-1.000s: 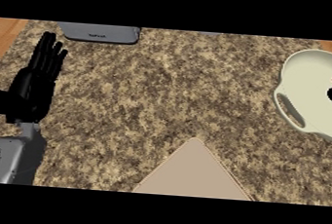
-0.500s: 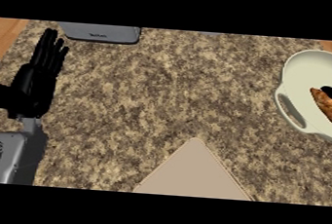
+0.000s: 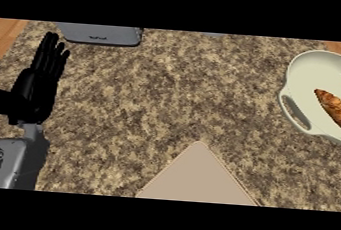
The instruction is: Pick the croissant from the tray and place it in the pot
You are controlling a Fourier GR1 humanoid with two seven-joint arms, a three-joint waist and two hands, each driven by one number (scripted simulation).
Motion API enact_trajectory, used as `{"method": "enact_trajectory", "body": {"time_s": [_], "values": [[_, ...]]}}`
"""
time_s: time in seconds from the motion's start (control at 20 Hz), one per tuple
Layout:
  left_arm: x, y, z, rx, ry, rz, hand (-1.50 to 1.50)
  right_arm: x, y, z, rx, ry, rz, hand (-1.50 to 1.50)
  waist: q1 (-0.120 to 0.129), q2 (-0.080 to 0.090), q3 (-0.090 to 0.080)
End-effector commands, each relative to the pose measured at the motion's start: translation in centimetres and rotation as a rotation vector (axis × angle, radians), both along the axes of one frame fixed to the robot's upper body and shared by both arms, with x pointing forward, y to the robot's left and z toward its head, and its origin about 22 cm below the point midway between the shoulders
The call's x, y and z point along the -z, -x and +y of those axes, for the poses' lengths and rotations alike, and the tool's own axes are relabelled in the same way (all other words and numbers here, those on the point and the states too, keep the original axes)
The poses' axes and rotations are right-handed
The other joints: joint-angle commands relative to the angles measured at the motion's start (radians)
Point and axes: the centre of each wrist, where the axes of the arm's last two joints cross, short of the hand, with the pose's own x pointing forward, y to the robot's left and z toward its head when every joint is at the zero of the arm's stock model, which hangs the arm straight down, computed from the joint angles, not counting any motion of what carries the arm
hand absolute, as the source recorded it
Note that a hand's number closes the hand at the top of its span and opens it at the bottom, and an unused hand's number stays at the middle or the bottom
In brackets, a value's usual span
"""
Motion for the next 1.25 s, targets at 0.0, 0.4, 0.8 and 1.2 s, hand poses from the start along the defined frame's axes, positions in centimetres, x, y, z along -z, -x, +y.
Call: {"method": "enact_trajectory", "body": {"time_s": [0.0, 0.4, 0.8, 1.2], "values": [[-0.7, 1.2, 1.2, -0.008, -0.004, 0.017, 0.0, 0.5, 1.8, -1.1, 0.048, -0.028, -0.14, -1.5, -0.01, -0.008, -0.001], [0.3, -0.5, 3.1, -0.017, -0.013, 0.01, 0.0, 2.4, 8.7, -5.9, 0.062, 0.0, -0.256, -1.5, -0.025, -0.005, -0.002], [-0.2, -0.8, 0.8, -0.031, -0.007, -0.009, 0.0, 3.8, 16.6, -8.9, 0.113, 0.029, -0.285, -1.5, -0.019, -0.004, -0.002], [0.8, 2.0, -0.4, -0.005, 0.004, 0.001, 0.0, 3.2, 22.9, -10.8, 0.123, 0.021, -0.27, -1.5, -0.014, -0.005, -0.002]]}}
